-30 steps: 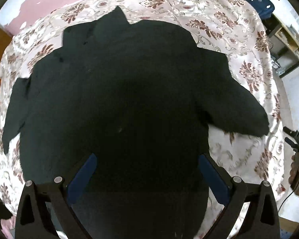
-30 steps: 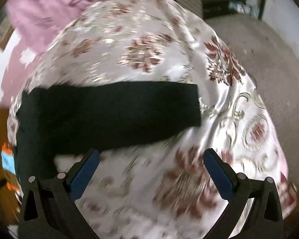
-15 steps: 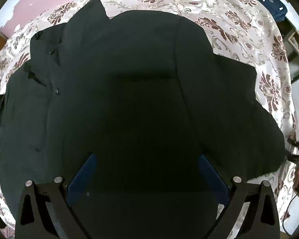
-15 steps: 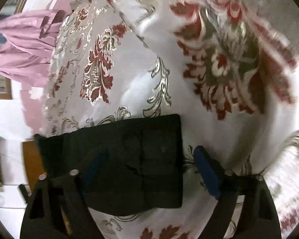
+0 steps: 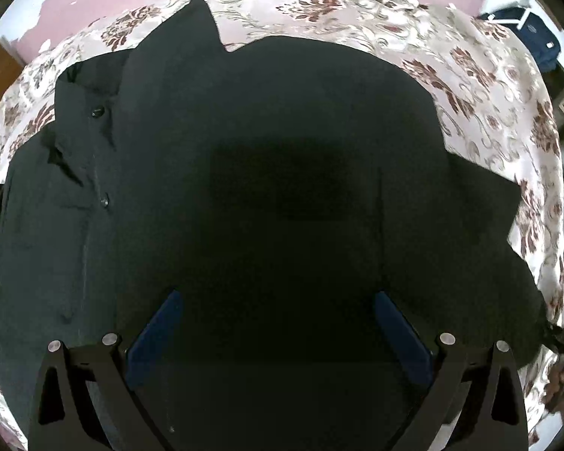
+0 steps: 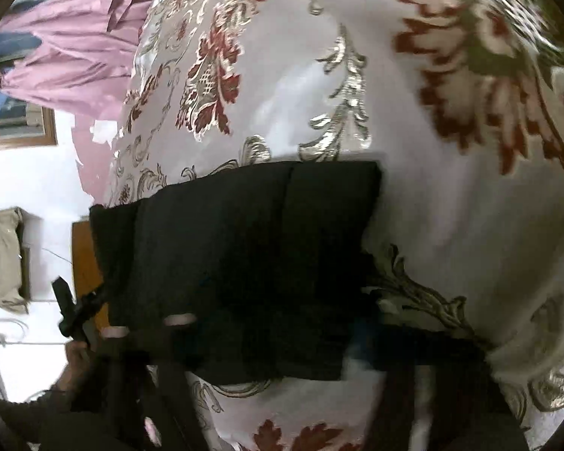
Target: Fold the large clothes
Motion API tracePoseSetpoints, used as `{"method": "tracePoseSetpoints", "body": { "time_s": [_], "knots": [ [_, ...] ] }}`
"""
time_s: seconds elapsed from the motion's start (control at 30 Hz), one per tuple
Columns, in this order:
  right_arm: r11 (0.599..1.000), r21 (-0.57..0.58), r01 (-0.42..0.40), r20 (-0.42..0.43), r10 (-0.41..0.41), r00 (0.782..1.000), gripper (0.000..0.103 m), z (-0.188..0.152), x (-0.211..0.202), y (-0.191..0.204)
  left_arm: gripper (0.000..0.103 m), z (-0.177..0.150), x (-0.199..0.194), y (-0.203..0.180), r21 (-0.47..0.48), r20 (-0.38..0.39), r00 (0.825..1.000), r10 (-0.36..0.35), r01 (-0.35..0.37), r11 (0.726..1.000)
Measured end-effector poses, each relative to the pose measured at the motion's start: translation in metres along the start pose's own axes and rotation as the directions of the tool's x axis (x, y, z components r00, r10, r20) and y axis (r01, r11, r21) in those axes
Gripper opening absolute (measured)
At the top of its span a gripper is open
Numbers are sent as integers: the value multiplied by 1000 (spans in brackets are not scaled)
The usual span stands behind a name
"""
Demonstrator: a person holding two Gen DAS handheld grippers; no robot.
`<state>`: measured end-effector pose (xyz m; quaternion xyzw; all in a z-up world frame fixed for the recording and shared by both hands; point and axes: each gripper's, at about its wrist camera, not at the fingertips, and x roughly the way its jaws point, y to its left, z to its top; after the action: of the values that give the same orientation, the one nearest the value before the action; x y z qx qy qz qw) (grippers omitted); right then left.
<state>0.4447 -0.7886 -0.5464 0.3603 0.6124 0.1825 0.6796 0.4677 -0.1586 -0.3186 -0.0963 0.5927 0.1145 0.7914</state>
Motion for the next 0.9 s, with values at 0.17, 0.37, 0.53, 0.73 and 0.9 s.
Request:
{"method": "tracePoseSetpoints", "body": {
  "time_s": [0.17,0.37,0.53,0.73,0.9],
  "knots": [
    [995,-101,-22,68,29,997,9,-2,-23,61,103,13,11,-2,7,5,1000,30,-30,1000],
    [992,-126,-27,189,51,981,5,-10,-81,106,103,15,40,-13,53,-68,995,78,-74,996],
    [988,-155,-9,251,48,967,4,-16,-109,155,103,14,51,-23,110,-47,992,114,-109,988],
    [979,-199,-54,284,110,953,4,-22,-155,188,103,12,30,-8,78,-51,997,61,-57,995],
    [945,-312,-100,307,199,931,4,-42,-217,222,103,-16,-13,24,71,-27,1000,12,-10,997]
  ]
}}
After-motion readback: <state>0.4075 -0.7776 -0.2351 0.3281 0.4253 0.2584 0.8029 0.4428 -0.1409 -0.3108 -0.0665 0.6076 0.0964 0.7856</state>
